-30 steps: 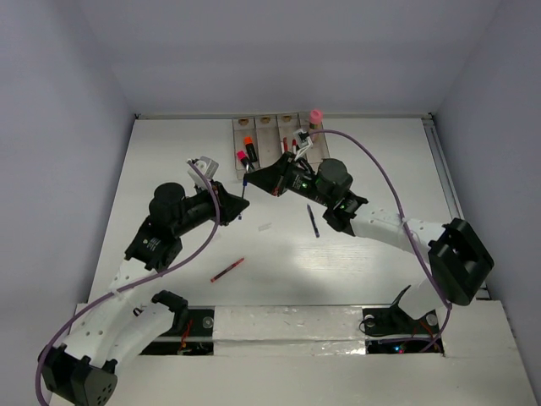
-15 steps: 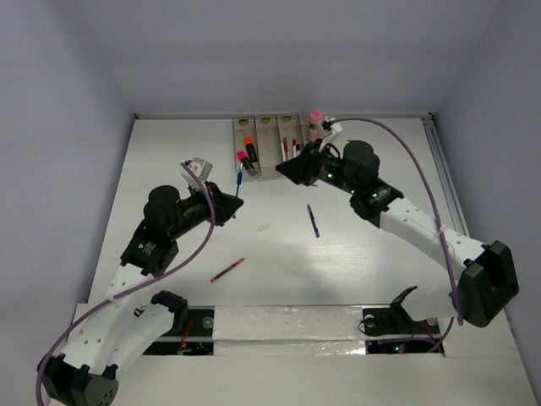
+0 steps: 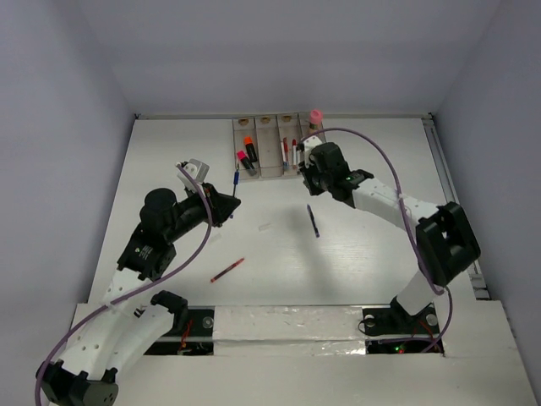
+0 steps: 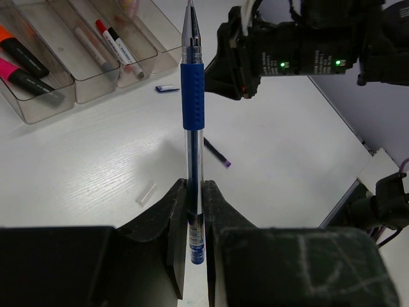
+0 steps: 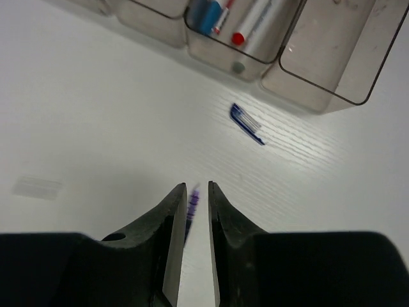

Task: Sort the stationery into containers
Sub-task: Close the pen cap on the pen.

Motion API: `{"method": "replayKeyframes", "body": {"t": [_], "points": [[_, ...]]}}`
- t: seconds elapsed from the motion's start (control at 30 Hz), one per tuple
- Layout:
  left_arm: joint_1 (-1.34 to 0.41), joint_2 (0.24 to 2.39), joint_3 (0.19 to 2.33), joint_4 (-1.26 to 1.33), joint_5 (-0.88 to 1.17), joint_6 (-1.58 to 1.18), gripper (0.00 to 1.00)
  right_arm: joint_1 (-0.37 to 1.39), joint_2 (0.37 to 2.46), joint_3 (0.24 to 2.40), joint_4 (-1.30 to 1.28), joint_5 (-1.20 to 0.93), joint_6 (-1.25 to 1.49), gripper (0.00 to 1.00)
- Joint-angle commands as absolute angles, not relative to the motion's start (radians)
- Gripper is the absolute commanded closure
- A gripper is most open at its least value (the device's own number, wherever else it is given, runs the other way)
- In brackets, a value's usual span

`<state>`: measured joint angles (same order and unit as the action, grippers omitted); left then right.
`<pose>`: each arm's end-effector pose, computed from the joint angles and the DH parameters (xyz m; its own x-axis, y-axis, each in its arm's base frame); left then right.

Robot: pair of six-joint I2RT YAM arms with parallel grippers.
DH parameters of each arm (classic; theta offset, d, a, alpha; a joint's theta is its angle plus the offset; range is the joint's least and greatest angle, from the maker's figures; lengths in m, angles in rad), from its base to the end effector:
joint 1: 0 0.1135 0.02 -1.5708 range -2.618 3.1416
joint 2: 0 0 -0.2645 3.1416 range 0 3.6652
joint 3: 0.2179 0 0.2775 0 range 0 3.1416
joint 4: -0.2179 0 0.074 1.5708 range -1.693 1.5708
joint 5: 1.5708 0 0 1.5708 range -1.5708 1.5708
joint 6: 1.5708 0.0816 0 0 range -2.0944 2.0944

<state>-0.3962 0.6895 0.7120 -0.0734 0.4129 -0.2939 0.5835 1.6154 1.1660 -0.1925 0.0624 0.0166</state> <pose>0.2032 -0.1205 0.3403 -0.2544 -0.1812 -0.9500 0.6786 0.6664 -0.3088 0.3586 0.2307 0.2210 -0.5080 -0.3155 -0.8015 -0.4998 0.8658 -0.0240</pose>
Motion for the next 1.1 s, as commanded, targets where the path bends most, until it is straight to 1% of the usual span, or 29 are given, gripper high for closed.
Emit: {"method": "replayKeyframes", "body": {"t": [0.0,0.1,0.13,0.17,0.4,0.5,0.63,1.07], "points": [[-0.39,0.67,0.718,-0.054,0.408,-0.275,1.0,0.588,1.693,1.224,-0.209,0.184,-0.167,0.74],[-0.39,0.67,0.716,-0.054,0.408,-0.275,1.0,0.568,1.752,1.25,-0.196,0.184,-0.222,0.72],[-0.39,0.669,0.716,-0.054,0.41,-0.275,1.0,0.568,1.787,1.268,-0.193,0.181,-0.232,0.7],[-0.39,0.67,0.716,-0.054,0.41,-0.275,1.0,0.557,1.805,1.281,-0.196,0.173,-0.242,0.65],[-0.39,0.669,0.715,-0.058,0.403,-0.272,1.0,0.525,1.924,1.374,-0.219,0.157,-0.313,0.55],[-0.39,0.67,0.716,-0.058,0.403,-0.272,1.0,0.503,1.94,1.384,-0.201,0.124,-0.319,0.54],[-0.39,0.673,0.716,-0.06,0.403,-0.272,1.0,0.485,1.967,1.411,-0.202,0.031,-0.314,0.54],[-0.39,0.68,0.718,-0.061,0.394,-0.268,1.0,0.456,2.043,1.463,-0.219,-0.071,-0.302,0.53]]}}
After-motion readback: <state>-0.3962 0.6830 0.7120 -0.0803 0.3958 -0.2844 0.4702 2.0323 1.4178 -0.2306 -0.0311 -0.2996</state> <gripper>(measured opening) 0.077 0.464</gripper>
